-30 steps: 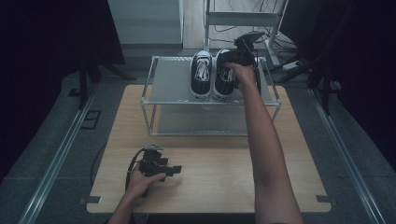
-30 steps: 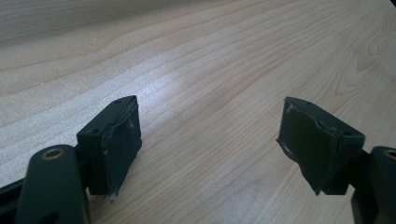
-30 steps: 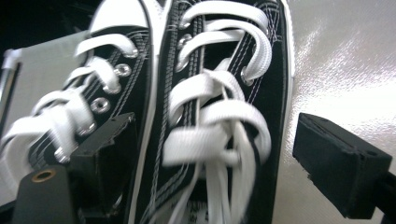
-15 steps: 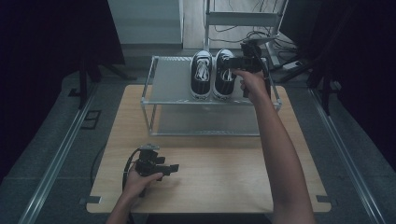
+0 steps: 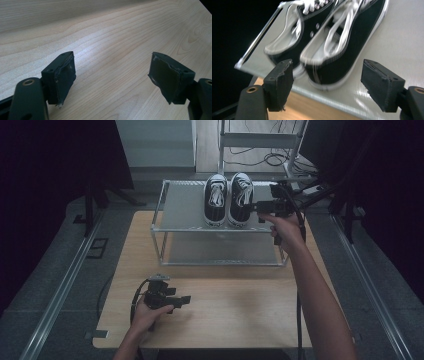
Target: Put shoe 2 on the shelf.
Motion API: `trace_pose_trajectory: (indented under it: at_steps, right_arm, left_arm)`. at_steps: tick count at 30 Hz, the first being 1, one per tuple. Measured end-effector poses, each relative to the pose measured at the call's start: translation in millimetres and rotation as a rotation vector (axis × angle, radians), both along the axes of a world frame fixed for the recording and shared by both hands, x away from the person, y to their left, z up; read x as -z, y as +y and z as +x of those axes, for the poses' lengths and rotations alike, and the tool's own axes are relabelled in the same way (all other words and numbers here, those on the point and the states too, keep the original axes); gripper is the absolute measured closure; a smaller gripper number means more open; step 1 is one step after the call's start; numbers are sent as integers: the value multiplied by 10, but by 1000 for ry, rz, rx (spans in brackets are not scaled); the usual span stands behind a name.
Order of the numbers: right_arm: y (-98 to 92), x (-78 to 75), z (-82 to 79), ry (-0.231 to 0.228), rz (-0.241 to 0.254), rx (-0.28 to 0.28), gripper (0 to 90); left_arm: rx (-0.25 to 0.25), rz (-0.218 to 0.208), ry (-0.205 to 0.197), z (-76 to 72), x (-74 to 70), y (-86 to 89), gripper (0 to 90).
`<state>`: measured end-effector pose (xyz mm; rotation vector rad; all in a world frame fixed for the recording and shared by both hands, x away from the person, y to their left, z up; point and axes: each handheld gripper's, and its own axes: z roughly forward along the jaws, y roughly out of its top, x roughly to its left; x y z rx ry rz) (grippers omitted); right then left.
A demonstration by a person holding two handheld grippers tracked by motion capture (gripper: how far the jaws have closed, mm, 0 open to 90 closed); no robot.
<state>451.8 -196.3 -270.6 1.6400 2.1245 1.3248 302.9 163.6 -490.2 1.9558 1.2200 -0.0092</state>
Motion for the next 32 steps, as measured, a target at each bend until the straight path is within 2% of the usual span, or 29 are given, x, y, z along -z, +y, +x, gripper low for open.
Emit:
trace_pose_trajectory:
  at_steps: [2,3,4,6,10,12,15,18,22,27,28,32]
  right_arm:
    - [-100,79,-149,-33,12,-28,276]
    - [-100,79,-149,-33,12,-28,276]
    - [-170,138,-231,-47,20,-46,285]
    - [-198,160,-259,-49,23,-52,287]
    - [-347,334,-453,-81,43,-94,305]
    - [-372,372,-495,-90,39,-106,306]
    - [-455,521,-652,-116,41,-131,313]
    - [-543,772,-840,-122,38,-153,316]
    - [-568,857,-899,-122,36,-166,316]
    - [-560,888,-937,-148,12,-173,316]
    - [-558,901,-940,-147,-1,-177,316]
    - [-553,978,-960,-140,-1,-180,313]
  left_arm:
    - [1,5,0,0,1,-8,213]
    - [1,5,0,0,1,-8,213]
    - [3,7,-1,-3,2,-13,213]
    - [5,11,0,-6,-1,-17,213]
    - [1,11,-3,-8,-2,-11,213]
    - [-4,8,-1,-11,-7,0,213]
    - [-8,4,-7,-18,-21,25,214]
    - [-17,4,-11,-15,-25,34,216]
    - [-11,12,-15,-21,-26,5,216]
    - [-11,15,-23,-26,-28,-6,215]
    - [-12,17,-22,-24,-28,-3,215]
    - [-25,20,-35,-20,-23,28,215]
